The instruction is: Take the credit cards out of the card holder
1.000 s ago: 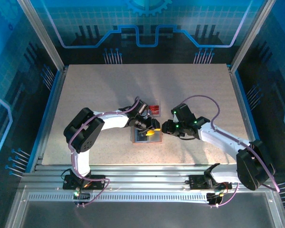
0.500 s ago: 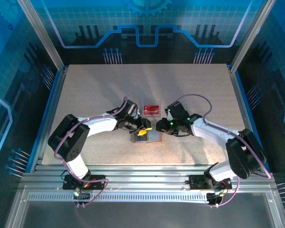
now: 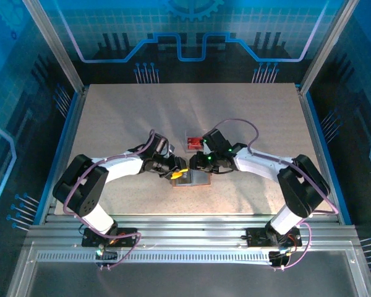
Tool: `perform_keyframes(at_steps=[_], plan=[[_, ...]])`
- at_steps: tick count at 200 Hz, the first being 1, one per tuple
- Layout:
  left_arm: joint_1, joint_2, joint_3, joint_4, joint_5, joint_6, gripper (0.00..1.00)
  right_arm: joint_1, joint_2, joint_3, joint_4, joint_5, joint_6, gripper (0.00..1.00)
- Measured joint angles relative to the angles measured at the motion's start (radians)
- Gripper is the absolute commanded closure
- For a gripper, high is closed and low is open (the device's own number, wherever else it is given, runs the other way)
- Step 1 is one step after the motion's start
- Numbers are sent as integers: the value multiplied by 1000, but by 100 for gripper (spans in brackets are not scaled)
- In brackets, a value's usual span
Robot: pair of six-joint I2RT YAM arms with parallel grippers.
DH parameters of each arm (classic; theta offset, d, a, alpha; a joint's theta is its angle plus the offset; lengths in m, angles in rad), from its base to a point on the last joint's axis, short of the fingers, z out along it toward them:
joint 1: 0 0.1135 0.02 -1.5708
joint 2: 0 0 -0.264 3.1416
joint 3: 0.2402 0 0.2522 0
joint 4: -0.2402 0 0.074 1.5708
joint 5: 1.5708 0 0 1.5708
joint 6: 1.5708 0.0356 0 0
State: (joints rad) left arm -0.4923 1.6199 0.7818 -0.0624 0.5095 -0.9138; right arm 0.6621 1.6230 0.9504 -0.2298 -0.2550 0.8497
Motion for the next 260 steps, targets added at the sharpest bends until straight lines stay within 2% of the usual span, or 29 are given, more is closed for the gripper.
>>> perform_keyframes(at_steps=[24,46,74,260], plan=[[2,0,-10,8,0,-3,71,0,29,0,9,-15,4,69],[4,0,-14,11,-6,-2,81,0,53,2,18,-24,6,71],[5,0,-14,18,-16,-2,86,0,74,5,23,-40,8,72],[17,49,-16,15,-27,9,90,1,166,60,69,-80,15,72]])
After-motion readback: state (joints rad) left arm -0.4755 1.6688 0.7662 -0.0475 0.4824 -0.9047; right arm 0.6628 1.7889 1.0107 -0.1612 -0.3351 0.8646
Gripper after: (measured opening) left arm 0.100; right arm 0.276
